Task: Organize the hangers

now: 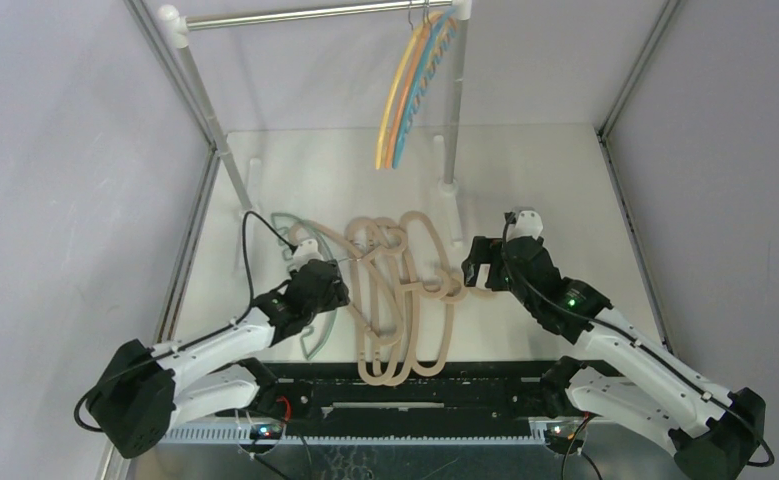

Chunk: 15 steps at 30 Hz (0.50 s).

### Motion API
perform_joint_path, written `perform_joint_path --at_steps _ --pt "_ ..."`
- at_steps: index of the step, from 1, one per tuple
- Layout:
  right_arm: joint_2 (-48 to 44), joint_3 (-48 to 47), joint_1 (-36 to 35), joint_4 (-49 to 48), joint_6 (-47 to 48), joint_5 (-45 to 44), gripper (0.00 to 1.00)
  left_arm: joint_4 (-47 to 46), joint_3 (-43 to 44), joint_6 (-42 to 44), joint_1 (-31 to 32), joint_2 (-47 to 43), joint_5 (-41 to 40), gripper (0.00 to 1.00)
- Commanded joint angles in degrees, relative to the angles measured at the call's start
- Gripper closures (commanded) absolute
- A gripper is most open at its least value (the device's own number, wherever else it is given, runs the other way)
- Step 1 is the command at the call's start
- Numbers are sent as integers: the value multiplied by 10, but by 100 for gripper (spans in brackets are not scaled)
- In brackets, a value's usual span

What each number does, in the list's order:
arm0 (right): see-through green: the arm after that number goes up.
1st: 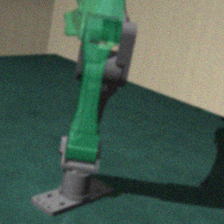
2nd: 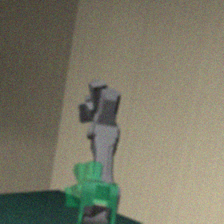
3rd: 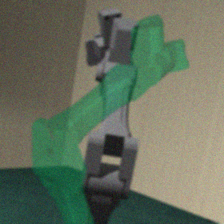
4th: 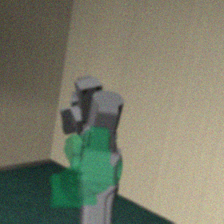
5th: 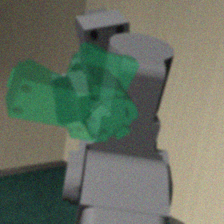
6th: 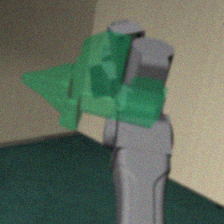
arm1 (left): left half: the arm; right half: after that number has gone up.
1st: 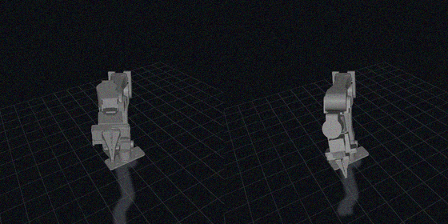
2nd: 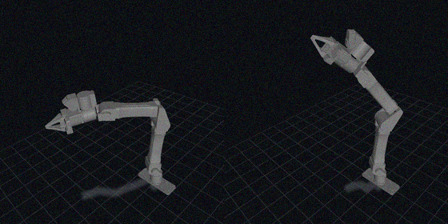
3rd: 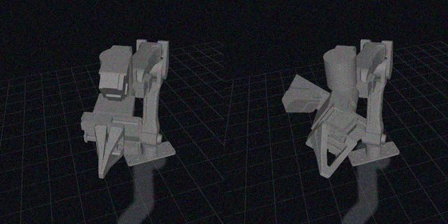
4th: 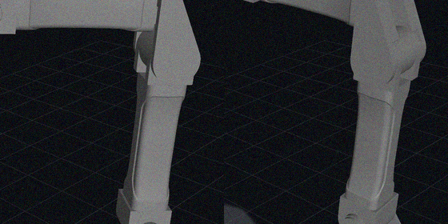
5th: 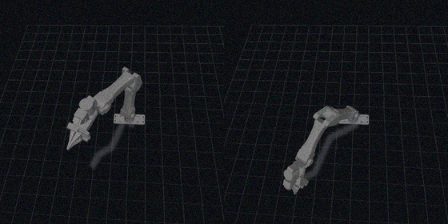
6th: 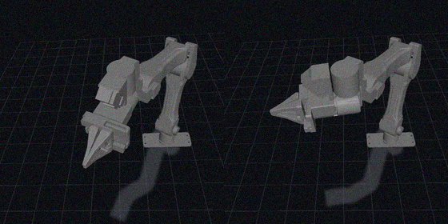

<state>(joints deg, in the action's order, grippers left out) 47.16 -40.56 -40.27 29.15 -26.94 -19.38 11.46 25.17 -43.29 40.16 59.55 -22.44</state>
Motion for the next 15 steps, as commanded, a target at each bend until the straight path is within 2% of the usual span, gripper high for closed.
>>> perform_joint_path --at_steps 1,9,15 --pt "-8 6 -3 -17 6 -10 0 -28 -9 -36 12 9 -26 40" --pt "2 11 -3 -26 2 -6 0 -32 -37 -63 29 17 -29 46" --pt "-5 18 -3 -24 3 -13 0 -36 -61 -82 33 27 -32 45"
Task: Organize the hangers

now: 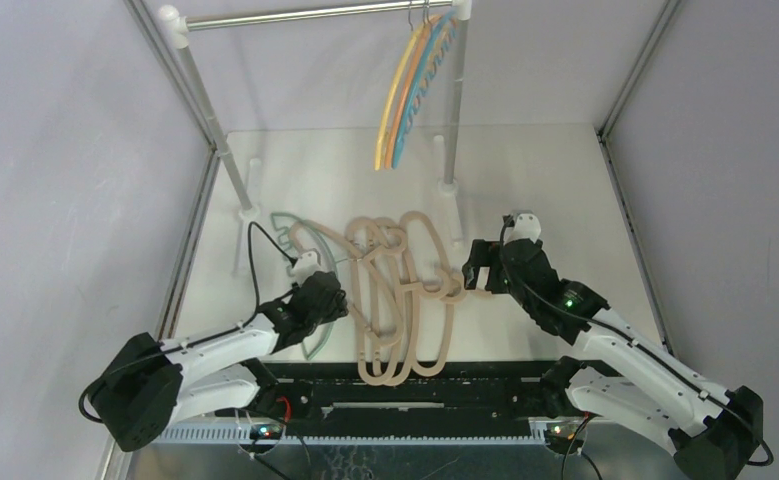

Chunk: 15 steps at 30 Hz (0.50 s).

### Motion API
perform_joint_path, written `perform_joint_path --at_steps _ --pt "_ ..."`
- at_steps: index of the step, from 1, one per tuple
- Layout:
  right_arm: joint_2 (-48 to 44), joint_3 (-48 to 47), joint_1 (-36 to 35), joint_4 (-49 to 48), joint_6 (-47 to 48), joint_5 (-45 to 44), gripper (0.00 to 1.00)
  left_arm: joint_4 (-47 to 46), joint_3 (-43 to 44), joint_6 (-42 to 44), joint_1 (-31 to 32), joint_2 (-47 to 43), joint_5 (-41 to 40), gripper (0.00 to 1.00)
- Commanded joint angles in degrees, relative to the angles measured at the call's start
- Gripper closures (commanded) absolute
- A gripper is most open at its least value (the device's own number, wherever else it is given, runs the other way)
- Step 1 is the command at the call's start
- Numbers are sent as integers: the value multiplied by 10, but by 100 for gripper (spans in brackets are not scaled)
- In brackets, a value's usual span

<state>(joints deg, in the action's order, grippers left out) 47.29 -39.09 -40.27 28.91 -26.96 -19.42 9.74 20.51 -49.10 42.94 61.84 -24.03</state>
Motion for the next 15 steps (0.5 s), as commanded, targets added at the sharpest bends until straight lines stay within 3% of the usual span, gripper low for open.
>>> perform_joint_path --at_steps 1,5,8,15 --pt "-6 3 -3 -21 4 -13 0 -20 -18 -25 5 5 -16 45" --pt "-3 4 -3 -23 3 -14 0 -27 -29 -27 8 7 -16 53" --pt "1 5 -2 -26 3 -12 0 -33 -38 -30 8 10 -16 73" --pt "4 5 -2 -28 6 -10 0 -50 -52 -29 8 15 -12 88"
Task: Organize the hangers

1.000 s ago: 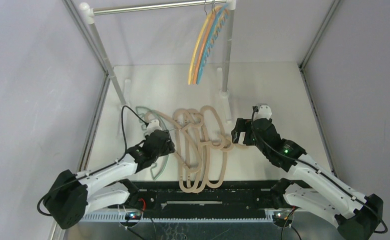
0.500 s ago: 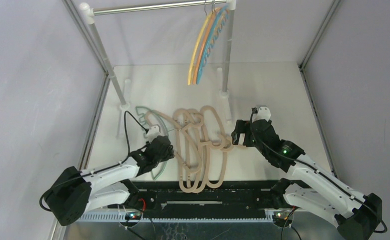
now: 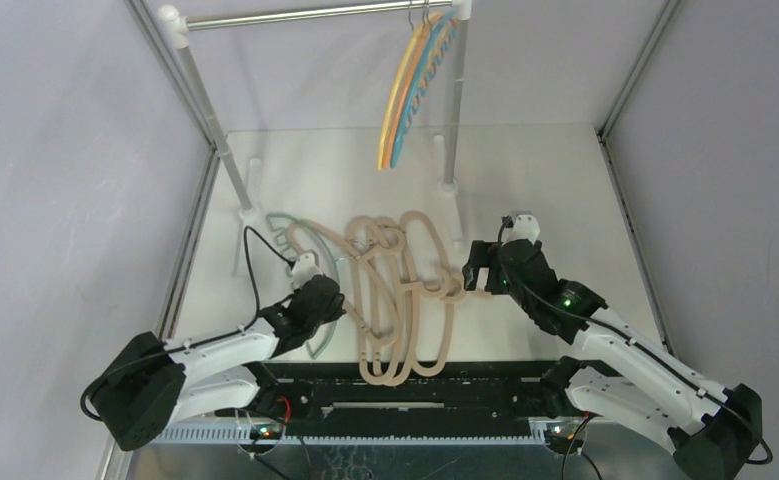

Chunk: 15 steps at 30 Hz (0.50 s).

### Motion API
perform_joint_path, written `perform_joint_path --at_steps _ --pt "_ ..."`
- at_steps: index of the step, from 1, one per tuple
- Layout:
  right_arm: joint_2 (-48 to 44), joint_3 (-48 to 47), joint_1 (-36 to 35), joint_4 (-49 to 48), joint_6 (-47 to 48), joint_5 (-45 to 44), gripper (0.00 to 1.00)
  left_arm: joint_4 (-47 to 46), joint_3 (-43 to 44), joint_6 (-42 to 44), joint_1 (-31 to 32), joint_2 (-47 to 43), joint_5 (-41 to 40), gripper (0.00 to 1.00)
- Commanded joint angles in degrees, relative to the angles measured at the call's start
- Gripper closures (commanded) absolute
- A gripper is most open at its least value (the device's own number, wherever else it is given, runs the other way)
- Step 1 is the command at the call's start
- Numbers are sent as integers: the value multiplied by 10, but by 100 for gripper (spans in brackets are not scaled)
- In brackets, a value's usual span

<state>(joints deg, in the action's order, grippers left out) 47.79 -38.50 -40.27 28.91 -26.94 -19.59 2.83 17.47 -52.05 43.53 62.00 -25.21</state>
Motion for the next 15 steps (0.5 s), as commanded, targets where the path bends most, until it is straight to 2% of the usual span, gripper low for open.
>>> perform_joint_path --at_steps 1,2,3,8,15 --pt "-1 -1 -2 -28 7 -9 0 18 -21 3 3 11 1 92" --pt "-1 -1 -2 -29 8 -9 0 19 -18 10 3 7 5 98" --pt "-2 -1 -2 -29 8 -9 0 21 -15 15 4 0 9 100" --pt "2 -1 -2 -31 8 -9 0 99 37 40 14 -59 5 100" --pt "9 -2 -1 -40 8 -4 0 223 172 108 17 -142 13 100"
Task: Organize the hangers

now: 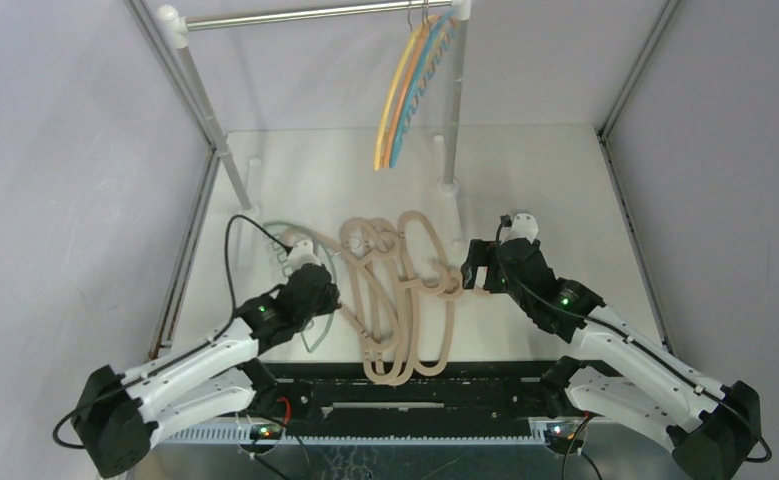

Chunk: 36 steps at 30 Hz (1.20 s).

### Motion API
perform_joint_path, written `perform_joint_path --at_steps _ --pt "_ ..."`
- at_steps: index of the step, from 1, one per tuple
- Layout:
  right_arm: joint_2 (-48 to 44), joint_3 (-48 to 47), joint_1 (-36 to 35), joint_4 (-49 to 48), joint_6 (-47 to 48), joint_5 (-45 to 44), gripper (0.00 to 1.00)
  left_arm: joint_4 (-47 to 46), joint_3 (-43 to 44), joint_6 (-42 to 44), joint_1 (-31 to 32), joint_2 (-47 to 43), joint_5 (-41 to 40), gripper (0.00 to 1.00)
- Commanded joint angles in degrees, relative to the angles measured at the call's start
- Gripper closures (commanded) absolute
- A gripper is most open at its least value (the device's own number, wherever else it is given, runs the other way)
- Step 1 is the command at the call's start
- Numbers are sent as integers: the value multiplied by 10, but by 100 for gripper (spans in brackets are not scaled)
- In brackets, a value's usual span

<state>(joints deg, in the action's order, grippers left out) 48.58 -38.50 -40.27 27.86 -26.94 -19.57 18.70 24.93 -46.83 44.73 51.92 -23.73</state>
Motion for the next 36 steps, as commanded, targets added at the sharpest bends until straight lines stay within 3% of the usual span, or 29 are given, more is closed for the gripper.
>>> perform_joint_path --at_steps 1,9,15,19,23,29,36 --pt "1 -1 -1 -30 8 -5 0 78 119 65 5 -44 -1 100" --pt "0 0 -1 -30 6 -3 0 24 193 97 -4 -79 27 100" --pt "-10 0 -1 -26 6 -4 0 -23 228 102 -18 -85 -13 100" --pt "-14 -1 -1 -25 7 -3 0 -99 225 99 -64 -103 0 100" --pt "-12 0 -1 -21 4 -3 0 -189 210 59 -135 -122 68 100" --pt "-6 0 0 -24 4 -4 0 -272 260 46 -187 -88 157 100" --pt "1 -3 1 -32 8 -3 0 -382 346 25 -191 3 278 100"
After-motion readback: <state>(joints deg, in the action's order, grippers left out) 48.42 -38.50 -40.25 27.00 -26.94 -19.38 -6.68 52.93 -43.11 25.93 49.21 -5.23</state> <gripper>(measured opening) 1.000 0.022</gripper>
